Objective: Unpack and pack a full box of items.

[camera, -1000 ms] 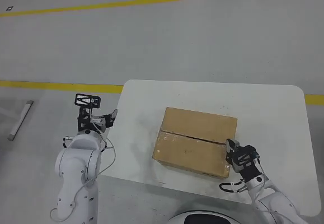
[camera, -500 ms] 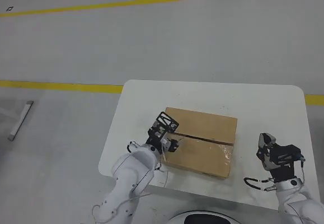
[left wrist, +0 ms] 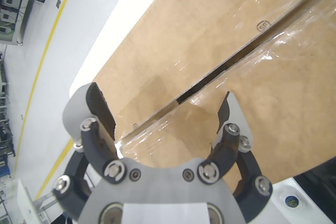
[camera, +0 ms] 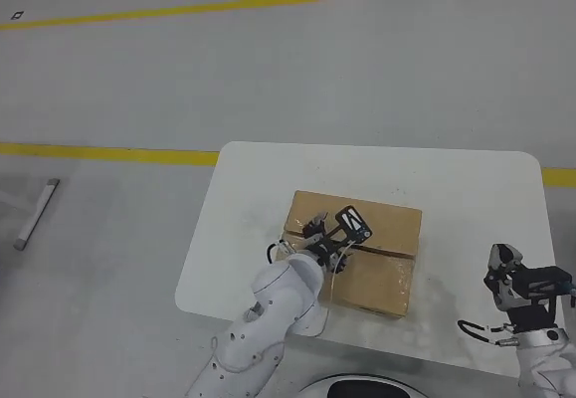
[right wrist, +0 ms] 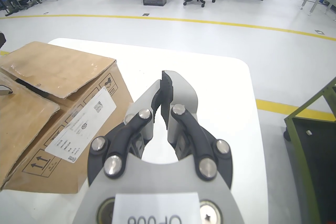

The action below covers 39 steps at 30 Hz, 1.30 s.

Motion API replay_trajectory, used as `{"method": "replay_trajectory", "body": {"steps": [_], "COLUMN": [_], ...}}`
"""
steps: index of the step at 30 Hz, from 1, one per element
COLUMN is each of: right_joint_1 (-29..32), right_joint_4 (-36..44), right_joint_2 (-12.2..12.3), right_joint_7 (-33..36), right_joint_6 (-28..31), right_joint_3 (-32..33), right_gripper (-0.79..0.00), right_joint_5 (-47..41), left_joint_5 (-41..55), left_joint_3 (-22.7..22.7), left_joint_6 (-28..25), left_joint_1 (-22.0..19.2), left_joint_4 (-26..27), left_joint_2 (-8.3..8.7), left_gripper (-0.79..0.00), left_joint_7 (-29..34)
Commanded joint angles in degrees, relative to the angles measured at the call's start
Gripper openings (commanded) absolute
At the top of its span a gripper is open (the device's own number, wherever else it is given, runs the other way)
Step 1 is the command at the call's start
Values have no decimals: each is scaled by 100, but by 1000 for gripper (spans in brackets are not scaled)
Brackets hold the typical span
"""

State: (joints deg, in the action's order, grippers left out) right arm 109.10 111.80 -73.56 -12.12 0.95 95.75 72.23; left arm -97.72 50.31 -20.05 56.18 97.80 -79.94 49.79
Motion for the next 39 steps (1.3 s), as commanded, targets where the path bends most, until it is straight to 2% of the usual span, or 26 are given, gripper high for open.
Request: {"method": "replay_trajectory", "body": {"steps": [1, 11, 13, 14, 15, 17, 29, 39], "right_joint_1": [3, -1, -2, -1, -4, -17, -92, -74], "right_joint_4": [-9, -38, -39, -43, -44, -56, -251, -358], "right_joint_2": [-3, -14, -16, -18, -19, -22, -50, -58], "right_joint_7": [-19, -7, -2, 5, 10, 12, 14, -48], "right_joint_6": [3, 26, 23, 23, 23, 22, -137, -186], "right_joint_3": [-12, -6, -5, -7, -9, -16, 10, 310], "right_gripper": [-785, -785, -785, -785, -785, -785, -785, -785], "right_joint_5": [5, 42, 56, 55, 56, 60, -60, -306], "left_joint_5": [-214, -1234, -1316, -1323, -1301, -1330, -735, -143], "left_joint_3": [-98, -570, -604, -629, -636, -647, -495, -548], "left_joint_6": [-55, 258, 379, 408, 418, 409, 286, 300], "left_joint_1": [-109, -336, -323, -307, -297, -306, -243, -216], "left_joint_4": [-127, -717, -780, -805, -838, -894, -735, -318], "left_joint_2": [-18, -137, -161, -173, -185, -204, -314, -453], "left_gripper": [0, -15, -292, -483, -566, -785, -785, -785], "left_joint_7": [6, -286, -379, -441, -485, -530, -533, 37]}}
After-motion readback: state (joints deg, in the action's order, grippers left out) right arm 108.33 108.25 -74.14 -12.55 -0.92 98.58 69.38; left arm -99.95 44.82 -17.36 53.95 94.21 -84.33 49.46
